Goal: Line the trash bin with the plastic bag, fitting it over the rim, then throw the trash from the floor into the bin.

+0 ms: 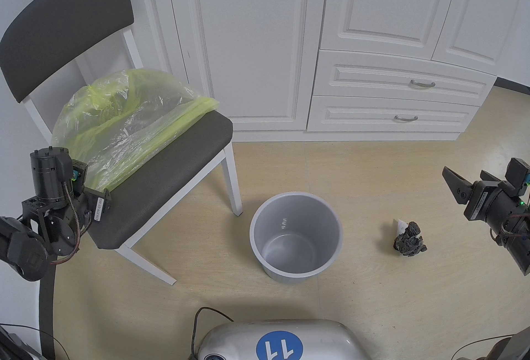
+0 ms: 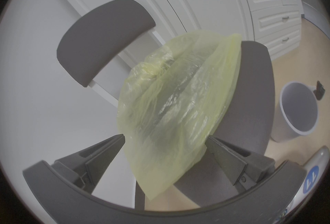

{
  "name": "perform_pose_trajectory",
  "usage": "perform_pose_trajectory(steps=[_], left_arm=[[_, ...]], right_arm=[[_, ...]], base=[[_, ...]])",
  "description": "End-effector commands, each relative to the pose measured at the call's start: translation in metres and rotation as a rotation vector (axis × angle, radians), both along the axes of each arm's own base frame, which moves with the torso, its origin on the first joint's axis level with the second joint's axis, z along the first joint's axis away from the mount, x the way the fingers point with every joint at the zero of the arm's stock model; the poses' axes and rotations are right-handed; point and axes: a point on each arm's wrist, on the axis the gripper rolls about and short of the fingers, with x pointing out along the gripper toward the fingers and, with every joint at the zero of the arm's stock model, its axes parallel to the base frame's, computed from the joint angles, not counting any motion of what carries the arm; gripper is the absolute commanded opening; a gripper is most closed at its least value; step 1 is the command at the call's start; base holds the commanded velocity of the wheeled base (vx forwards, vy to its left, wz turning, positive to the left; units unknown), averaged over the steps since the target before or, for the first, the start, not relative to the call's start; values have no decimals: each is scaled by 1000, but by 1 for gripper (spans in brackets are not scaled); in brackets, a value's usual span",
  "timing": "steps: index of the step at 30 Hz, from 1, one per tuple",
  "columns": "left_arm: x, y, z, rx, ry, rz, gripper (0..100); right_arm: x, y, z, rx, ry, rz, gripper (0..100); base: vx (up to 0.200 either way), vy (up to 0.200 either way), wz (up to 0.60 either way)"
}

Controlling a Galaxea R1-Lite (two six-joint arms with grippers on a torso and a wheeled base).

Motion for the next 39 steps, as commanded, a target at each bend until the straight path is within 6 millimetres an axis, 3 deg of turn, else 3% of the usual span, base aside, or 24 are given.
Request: perform_pose_trajectory(steps=[1, 19, 39], left_arm=[[-12, 10, 25, -21, -30, -3, 100], [-31, 21, 30, -39, 31, -7, 100], [-86, 50, 12, -101, 51, -24, 100]], right_arm=[[0, 0, 0, 0, 0, 0, 100], [-2, -1, 2, 4, -8, -1, 100], [-1, 1, -7, -15, 25, 8, 100]], base=[[0, 0, 0], [0, 0, 0], [0, 0, 0]])
